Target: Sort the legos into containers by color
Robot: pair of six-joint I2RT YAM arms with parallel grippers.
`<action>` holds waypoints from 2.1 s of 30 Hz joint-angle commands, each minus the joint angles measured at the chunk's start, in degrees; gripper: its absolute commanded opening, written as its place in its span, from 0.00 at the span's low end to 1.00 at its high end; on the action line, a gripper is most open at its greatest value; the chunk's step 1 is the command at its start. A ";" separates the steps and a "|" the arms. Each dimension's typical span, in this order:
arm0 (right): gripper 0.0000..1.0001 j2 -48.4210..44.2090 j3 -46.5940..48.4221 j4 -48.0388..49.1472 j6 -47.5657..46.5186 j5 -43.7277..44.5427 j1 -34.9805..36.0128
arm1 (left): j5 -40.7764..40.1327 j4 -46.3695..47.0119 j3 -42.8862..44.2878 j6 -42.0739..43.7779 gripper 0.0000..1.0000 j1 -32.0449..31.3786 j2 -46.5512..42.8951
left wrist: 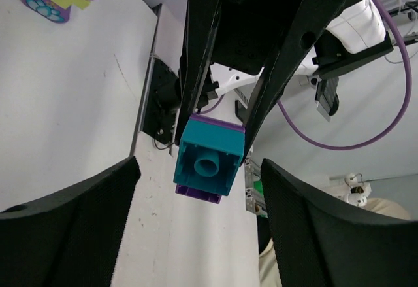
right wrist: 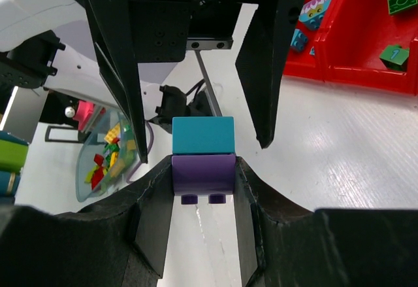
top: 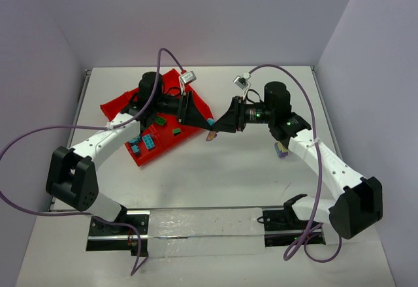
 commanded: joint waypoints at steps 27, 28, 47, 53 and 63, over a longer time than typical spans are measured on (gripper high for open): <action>0.00 -0.58 1.38 -10.93 -7.61 7.56 -0.98 | -0.12 3.37 -2.66 -1.21 0.00 8.47 -4.62; 0.00 -0.60 1.64 -11.06 -7.59 8.11 -0.98 | -1.24 0.25 -2.51 -0.44 0.00 9.05 -4.78; 0.00 2.65 3.98 -13.46 -4.84 21.68 -0.98 | -72.39 -43.39 -6.82 2.01 0.00 16.97 -14.11; 0.00 3.04 4.20 -12.16 -3.09 24.14 -0.91 | -75.52 -42.75 -7.92 1.31 0.00 16.97 -10.92; 0.00 4.51 4.63 -9.61 -0.67 25.87 -0.98 | -77.25 -42.07 -6.82 0.82 0.68 16.88 -6.03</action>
